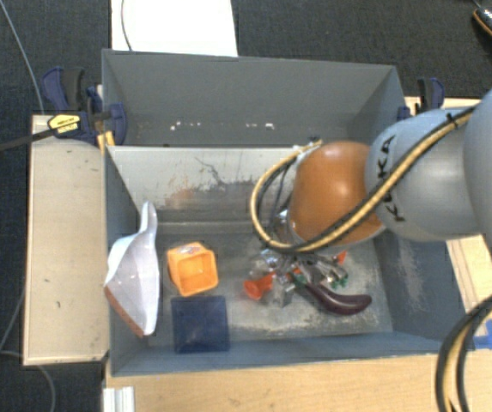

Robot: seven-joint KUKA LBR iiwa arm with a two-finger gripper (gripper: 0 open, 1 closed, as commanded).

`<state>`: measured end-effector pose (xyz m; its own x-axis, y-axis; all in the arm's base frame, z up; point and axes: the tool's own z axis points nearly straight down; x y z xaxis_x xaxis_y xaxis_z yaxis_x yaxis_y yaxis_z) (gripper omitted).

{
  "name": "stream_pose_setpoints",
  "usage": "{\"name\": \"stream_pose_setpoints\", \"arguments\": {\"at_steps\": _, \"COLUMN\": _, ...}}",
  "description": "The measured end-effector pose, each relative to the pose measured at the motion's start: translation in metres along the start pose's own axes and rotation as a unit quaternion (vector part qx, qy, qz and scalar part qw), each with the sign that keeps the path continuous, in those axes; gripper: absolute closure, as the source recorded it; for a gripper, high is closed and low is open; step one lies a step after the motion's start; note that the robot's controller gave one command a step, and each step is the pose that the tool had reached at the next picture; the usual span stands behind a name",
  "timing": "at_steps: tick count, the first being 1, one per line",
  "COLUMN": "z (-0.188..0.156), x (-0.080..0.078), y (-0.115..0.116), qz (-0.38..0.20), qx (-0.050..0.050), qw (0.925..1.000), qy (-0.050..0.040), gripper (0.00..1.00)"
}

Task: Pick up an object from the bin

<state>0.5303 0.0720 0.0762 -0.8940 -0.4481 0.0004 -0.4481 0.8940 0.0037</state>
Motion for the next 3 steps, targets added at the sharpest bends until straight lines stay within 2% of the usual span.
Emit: {"name": "stream_pose_setpoints", "arguments": {"at_steps": 3, "z": -0.011, "x": 0.000, "y": 0.000, "qz": 0.001, "qx": 0.000, "qw": 1.0000, "qy": -0.0001, "gripper": 1.00}}
